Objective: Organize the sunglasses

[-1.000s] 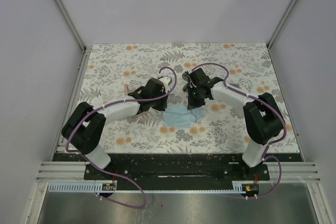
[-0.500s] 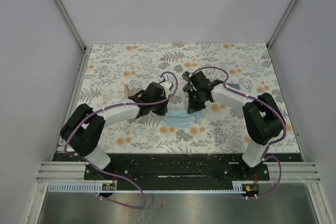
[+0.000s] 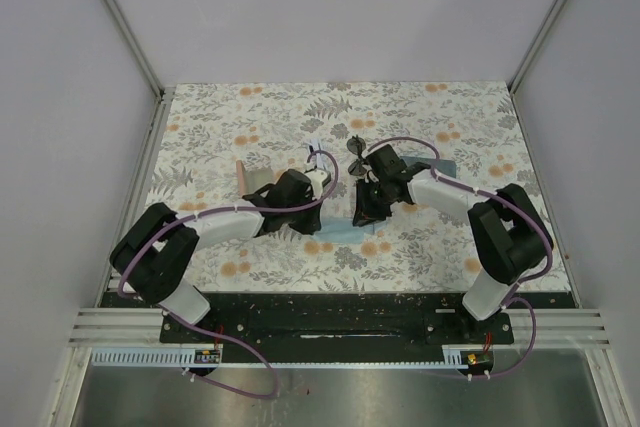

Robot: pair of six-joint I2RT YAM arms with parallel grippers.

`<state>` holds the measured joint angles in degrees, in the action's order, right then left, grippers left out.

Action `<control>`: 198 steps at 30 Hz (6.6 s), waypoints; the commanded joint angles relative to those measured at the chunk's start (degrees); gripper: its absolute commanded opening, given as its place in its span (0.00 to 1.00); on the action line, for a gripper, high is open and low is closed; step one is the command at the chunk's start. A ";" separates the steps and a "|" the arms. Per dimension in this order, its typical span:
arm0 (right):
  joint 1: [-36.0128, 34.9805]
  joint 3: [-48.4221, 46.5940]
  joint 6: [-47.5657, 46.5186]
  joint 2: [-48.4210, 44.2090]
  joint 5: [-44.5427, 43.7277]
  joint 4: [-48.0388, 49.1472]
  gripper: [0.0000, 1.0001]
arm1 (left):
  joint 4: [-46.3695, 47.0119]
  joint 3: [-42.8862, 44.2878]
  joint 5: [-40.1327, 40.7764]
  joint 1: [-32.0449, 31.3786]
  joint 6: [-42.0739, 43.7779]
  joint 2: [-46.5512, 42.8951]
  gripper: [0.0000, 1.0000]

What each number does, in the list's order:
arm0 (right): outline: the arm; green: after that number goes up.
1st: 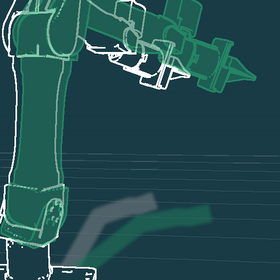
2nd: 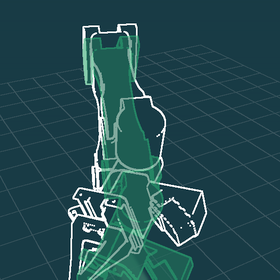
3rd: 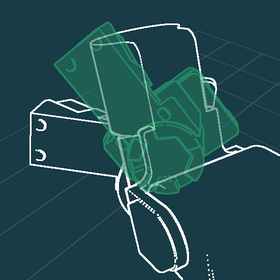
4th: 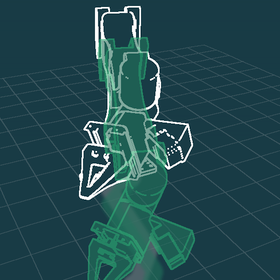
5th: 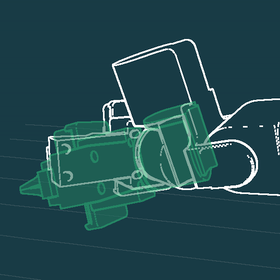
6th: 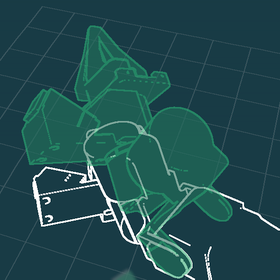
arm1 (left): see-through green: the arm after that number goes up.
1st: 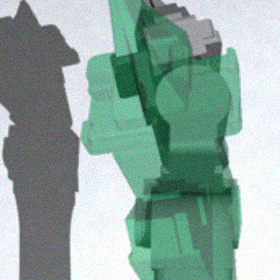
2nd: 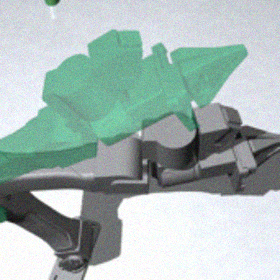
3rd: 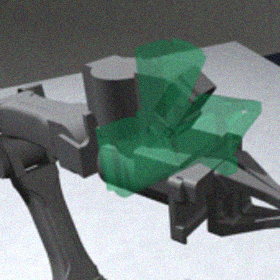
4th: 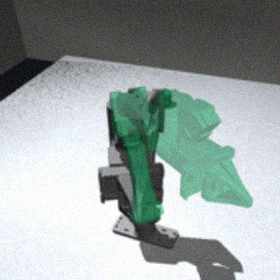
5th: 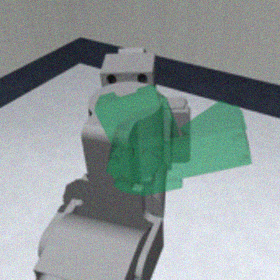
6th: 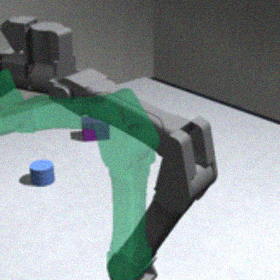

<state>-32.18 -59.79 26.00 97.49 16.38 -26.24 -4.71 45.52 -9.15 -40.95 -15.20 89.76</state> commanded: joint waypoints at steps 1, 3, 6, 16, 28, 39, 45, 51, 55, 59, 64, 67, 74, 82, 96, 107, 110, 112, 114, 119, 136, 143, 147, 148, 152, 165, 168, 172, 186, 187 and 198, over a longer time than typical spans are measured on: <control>0.28 1.78 1.51 -2.75 5.59 4.44 0.30 | 3.66 -1.22 -2.63 -0.36 -1.32 -3.53 0.03; 0.28 2.39 1.60 -2.66 5.94 4.79 0.33 | 3.13 -1.40 -2.54 -0.36 -1.23 -3.71 0.08; 0.37 3.54 1.60 -2.83 6.21 4.71 0.33 | 2.16 -1.31 -2.45 -0.36 -1.15 -3.71 0.11; 0.28 3.55 1.78 -5.74 0.15 3.48 0.41 | -0.56 -2.19 1.40 -0.27 -2.73 -7.93 0.34; 0.37 -3.49 -0.42 1.29 -7.06 1.37 0.38 | -7.59 8.44 6.25 1.83 1.14 1.38 0.37; 3.53 0.90 1.77 1.64 -12.78 1.10 0.21 | -7.33 10.03 3.08 2.89 1.93 5.25 0.37; 9.14 2.31 3.00 4.46 -9.80 2.07 0.19 | -7.15 10.29 2.21 3.24 2.28 5.17 0.37; 15.39 2.31 3.18 2.01 -10.92 1.55 0.26 | -8.03 12.05 1.33 3.59 2.98 5.52 0.38; 15.22 1.52 1.00 -1.95 -8.84 1.28 0.34 | -8.56 13.02 0.80 3.95 3.51 6.57 0.37; 14.26 0.90 -2.88 -4.06 -4.96 1.19 0.38 | -8.47 13.63 -0.35 4.21 3.60 7.36 0.37; 11.36 0.46 -4.81 -5.56 -3.30 1.10 0.39 | -8.82 13.81 -0.61 4.47 4.30 8.24 0.36; 8.55 -0.24 -5.96 -4.51 -0.56 1.63 0.39 | -8.83 13.46 -0.96 4.65 4.74 8.42 0.36; 3.62 -2.00 -6.66 0.41 -0.74 2.42 0.39 | -8.65 12.75 -0.87 4.74 5.01 7.80 0.34; 2.22 -3.40 -7.54 4.72 -0.56 2.86 0.39 | -8.65 12.40 -0.96 5.09 5.09 8.24 0.32; 0.63 -4.11 -7.98 7.54 0.14 3.04 0.27 | -10.05 10.38 5.87 11.94 -4.13 -1.33 0.33; 0.63 -3.67 -7.63 7.01 0.14 3.04 0.00 | -8.21 11.26 20.57 16.33 -10.72 1.55 0.43; 0.63 -3.40 -7.54 6.40 0.14 3.12 0.00 | -8.64 13.19 21.62 17.48 -10.99 4.54 0.40; 0.63 -3.14 -7.37 5.87 0.40 2.95 0.00 | -10.05 14.86 23.03 18.01 -10.99 6.65 0.38; 0.63 -2.79 -7.10 5.34 0.49 3.04 0.00 | -10.14 15.65 23.47 18.45 -10.82 7.97 0.38; 0.63 -2.09 -6.84 4.72 0.93 3.39 0.00 | -9.62 16.71 23.83 19.07 -10.73 11.13 0.37; 0.63 -1.12 -6.22 3.58 0.32 3.65 0.00 | -8.82 13.64 12.05 13.27 -0.10 11.76 0.00; 0.63 0.11 -5.61 2.62 0.05 3.65 0.00 | -9.27 11.09 11.70 7.12 3.86 9.39 0.00; 0.63 1.34 -5.08 1.21 -0.47 3.56 0.00 | -7.95 9.42 11.96 5.44 4.74 9.12 0.00; 0.63 1.52 -5.08 1.03 -0.65 3.56 0.00 | -7.69 9.24 12.22 5.27 4.57 9.12 0.05; 0.63 1.26 -5.17 1.12 -1.53 2.86 0.00 | -6.89 9.15 10.38 5.26 3.69 6.93 0.29; 0.72 1.17 -5.52 0.51 -4.86 0.93 0.30 | -6.10 11.17 -0.77 3.60 6.41 1.39 0.45; 0.72 1.08 -5.61 0.07 -5.74 0.84 0.31 | -5.84 11.17 -2.37 3.07 7.11 2.53 0.45; 0.81 0.90 -5.78 -0.11 -6.27 0.58 0.30 | -7.94 12.58 0.44 2.72 7.29 5.86 0.43; 0.90 0.73 -5.08 -0.37 -6.10 0.66 0.27 | -7.59 13.72 15.90 2.89 5.09 12.90 0.18; 0.98 0.73 -4.99 -0.37 -5.92 0.58 0.27 | -8.46 14.33 16.52 3.33 5.01 13.16 0.18; 0.90 0.90 -4.73 -0.90 -5.84 0.58 0.30 | -10.23 17.59 15.14 5.35 5.45 14.66 0.29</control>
<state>-31.03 -58.48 20.84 99.22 11.44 -25.39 -13.72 61.87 4.86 -35.97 -10.35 103.96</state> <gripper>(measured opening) 0.287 0.238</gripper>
